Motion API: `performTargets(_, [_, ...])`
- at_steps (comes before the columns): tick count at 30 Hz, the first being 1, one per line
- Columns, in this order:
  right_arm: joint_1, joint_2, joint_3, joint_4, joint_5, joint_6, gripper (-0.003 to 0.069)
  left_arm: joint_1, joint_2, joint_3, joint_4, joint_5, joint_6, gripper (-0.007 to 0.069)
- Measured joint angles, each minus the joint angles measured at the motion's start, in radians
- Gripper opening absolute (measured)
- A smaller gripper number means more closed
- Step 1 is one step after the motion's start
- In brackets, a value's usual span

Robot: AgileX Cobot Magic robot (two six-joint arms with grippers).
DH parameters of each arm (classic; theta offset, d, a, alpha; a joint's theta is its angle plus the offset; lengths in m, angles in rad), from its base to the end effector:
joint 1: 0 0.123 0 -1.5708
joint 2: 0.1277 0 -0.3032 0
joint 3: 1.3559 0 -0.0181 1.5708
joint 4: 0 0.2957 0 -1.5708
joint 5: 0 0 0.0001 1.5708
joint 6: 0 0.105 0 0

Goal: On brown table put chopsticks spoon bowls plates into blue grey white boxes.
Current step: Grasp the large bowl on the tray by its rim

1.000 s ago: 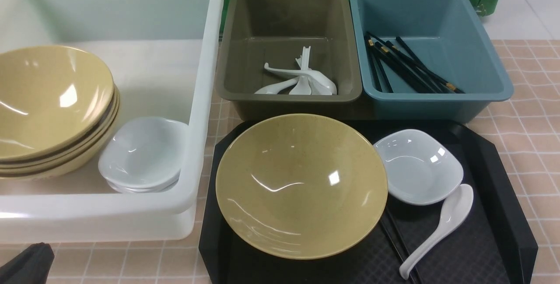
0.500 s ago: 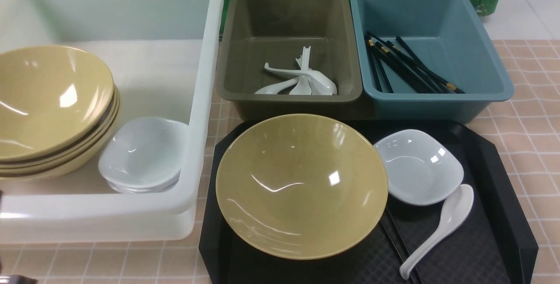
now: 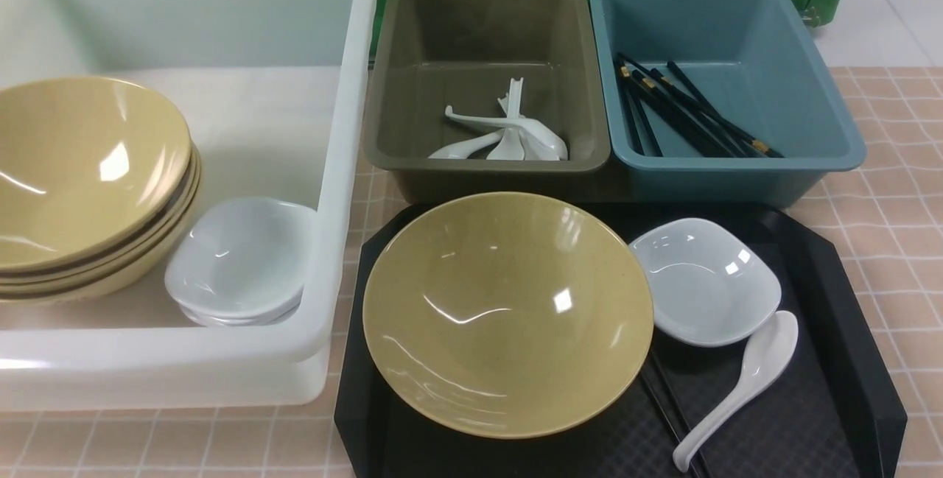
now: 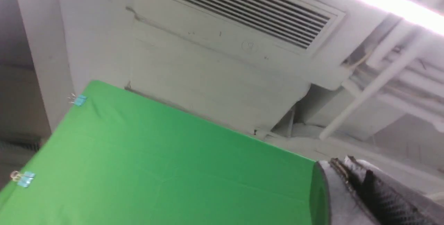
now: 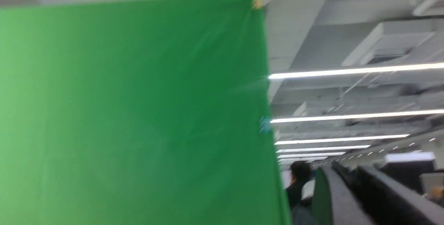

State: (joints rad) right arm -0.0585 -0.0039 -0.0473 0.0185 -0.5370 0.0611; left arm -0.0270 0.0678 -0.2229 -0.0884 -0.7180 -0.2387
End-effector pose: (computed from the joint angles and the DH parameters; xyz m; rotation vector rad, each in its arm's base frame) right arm 0.0713 -0.0052 0.2847 0.0694 0.8928 0.0130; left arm 0.0458 0.0049 0.3561 -0.1412 0.6009 -0.3040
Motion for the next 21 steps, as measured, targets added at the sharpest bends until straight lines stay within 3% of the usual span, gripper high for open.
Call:
performTargets(1, [0.000,0.023,-0.056,0.009,0.025,-0.026,0.0124,0.000,0.041,-0.078,0.000,0.118,0.020,0.0006])
performTargets(2, [0.000,0.027,-0.056,0.010,0.025,-0.026,0.0124,0.000,0.049,-0.091,0.000,0.118,0.020,0.0006])
performTargets(3, [0.000,0.076,-0.136,0.015,0.052,-0.040,0.0124,0.000,0.134,-0.202,0.000,0.262,0.071,0.0006])
performTargets(6, [0.000,0.143,-0.205,0.017,0.093,-0.048,0.0124,0.000,0.250,-0.303,0.000,0.393,0.136,0.0006])
performTargets(9, [0.000,0.238,-0.287,0.019,0.246,-0.070,0.0117,0.000,0.420,-0.406,0.000,0.487,0.184,0.0006])
performTargets(13, [0.001,0.386,-0.376,0.019,0.676,-0.165,0.0097,0.000,0.662,-0.545,-0.004,0.803,0.188,0.0006])
performTargets(14, [0.001,0.392,-0.378,0.019,0.693,-0.172,0.0096,0.000,0.671,-0.560,-0.007,0.803,0.188,0.0006])
performTargets(17, [0.013,0.465,-0.396,0.020,0.941,-0.191,0.0092,0.000,0.823,-0.682,-0.077,1.168,0.229,0.0006])
performTargets(21, [0.033,0.539,-0.398,0.073,1.100,-0.210,0.0090,-0.004,0.971,-0.802,-0.288,1.408,0.399,0.0006])
